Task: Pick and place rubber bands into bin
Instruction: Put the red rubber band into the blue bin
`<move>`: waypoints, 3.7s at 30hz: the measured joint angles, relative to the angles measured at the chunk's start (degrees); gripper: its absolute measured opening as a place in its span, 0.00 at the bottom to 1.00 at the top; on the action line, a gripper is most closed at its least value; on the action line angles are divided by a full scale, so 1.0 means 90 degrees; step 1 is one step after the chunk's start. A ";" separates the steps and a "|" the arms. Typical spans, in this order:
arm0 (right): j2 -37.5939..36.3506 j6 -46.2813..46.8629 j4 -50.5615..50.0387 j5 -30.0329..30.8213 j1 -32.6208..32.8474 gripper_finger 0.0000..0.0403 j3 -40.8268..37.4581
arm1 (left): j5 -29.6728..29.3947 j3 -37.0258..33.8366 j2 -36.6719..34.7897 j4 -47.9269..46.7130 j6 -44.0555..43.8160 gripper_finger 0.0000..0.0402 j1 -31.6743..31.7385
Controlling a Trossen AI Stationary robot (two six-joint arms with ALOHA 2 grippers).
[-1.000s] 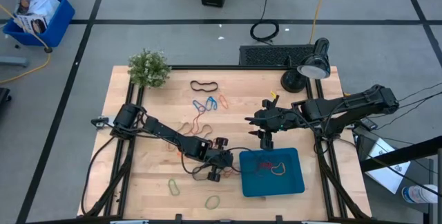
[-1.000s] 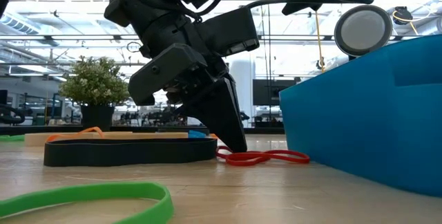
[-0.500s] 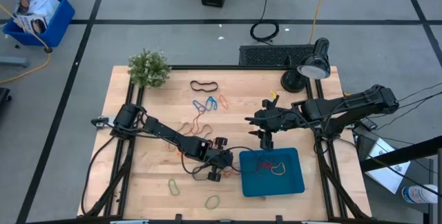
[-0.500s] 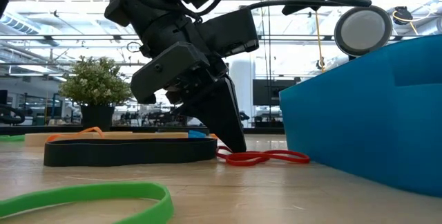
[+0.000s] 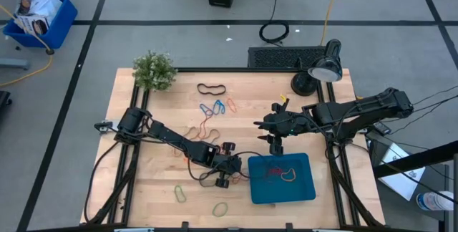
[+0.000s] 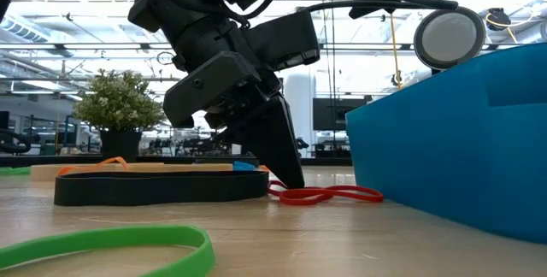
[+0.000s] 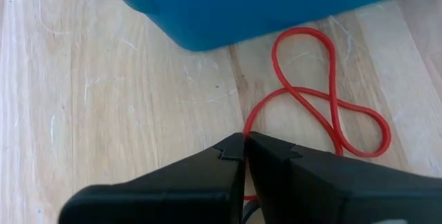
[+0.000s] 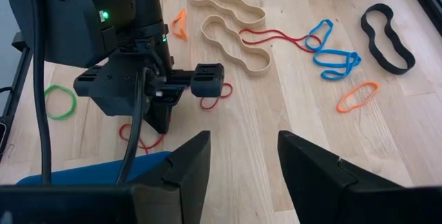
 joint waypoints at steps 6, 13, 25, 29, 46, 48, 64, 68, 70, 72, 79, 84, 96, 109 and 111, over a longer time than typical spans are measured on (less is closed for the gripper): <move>0.0000 0.0000 0.0002 0.0000 0.0000 0.41 0.0000 | -0.0007 -0.0002 0.0000 0.0000 0.0000 0.07 0.0000; 0.0000 0.0000 -0.0001 0.0002 0.0000 0.41 0.0000 | -0.0068 -0.0005 0.0000 -0.0015 0.0008 0.26 0.0005; 0.0000 0.0028 -0.0001 0.0000 -0.0002 0.41 0.0000 | -0.0052 -0.0006 -0.0002 0.0022 0.0187 0.51 0.0013; 0.0000 0.0045 -0.0001 0.0000 0.0000 0.41 0.0000 | 0.0124 -0.0002 -0.0002 -0.0029 -0.0175 0.50 0.0015; 0.0000 0.0037 -0.0001 -0.0012 0.0000 0.41 0.0000 | 0.0376 -0.0005 -0.0010 -0.0107 -0.0818 0.31 0.0046; 0.0000 0.0025 -0.0003 -0.0012 0.0000 0.41 0.0000 | 0.0357 -0.0005 -0.0010 -0.0104 -0.0845 0.25 0.0027; 0.0000 -0.0022 -0.0003 -0.0009 -0.0002 0.41 0.0001 | 0.0001 -0.0005 -0.0020 -0.0100 -0.0605 0.01 -0.0056; 0.0000 -0.0005 -0.0001 -0.0010 0.0000 0.41 0.0000 | -0.0090 -0.0024 -0.0219 -0.0367 -0.0597 0.01 -0.0049; 0.0000 -0.0005 -0.0005 -0.0011 -0.0002 0.41 0.0002 | -0.0149 -0.0041 -0.0355 -0.0486 -0.0580 0.01 -0.0026; 0.0000 -0.0002 -0.0001 -0.0011 0.0000 0.41 0.0002 | -0.0197 -0.0056 -0.0502 -0.0602 -0.0584 0.01 -0.0008; 0.0000 0.0000 -0.0001 -0.0012 0.0000 0.41 0.0002 | -0.0235 -0.0039 -0.1197 -0.0512 -0.0697 0.01 0.0136; 0.0000 0.0176 0.0004 -0.0012 0.0000 0.41 0.0002 | -0.0348 -0.0027 -0.1873 -0.0454 -0.0675 0.00 0.0256; 0.0000 0.0218 0.0826 -0.0016 0.0015 0.41 0.0002 | -0.0642 -0.0010 -0.3255 0.0041 -0.0409 0.00 0.0404; 0.0082 -0.0490 0.1981 -0.0017 0.0352 0.41 0.0005 | -0.1063 -0.0005 -0.3466 0.0593 -0.0070 0.00 0.0437; 0.0161 -0.0742 0.2160 0.0004 0.0452 0.41 0.0005 | -0.1166 -0.0005 -0.3466 0.0617 -0.0070 0.00 0.0437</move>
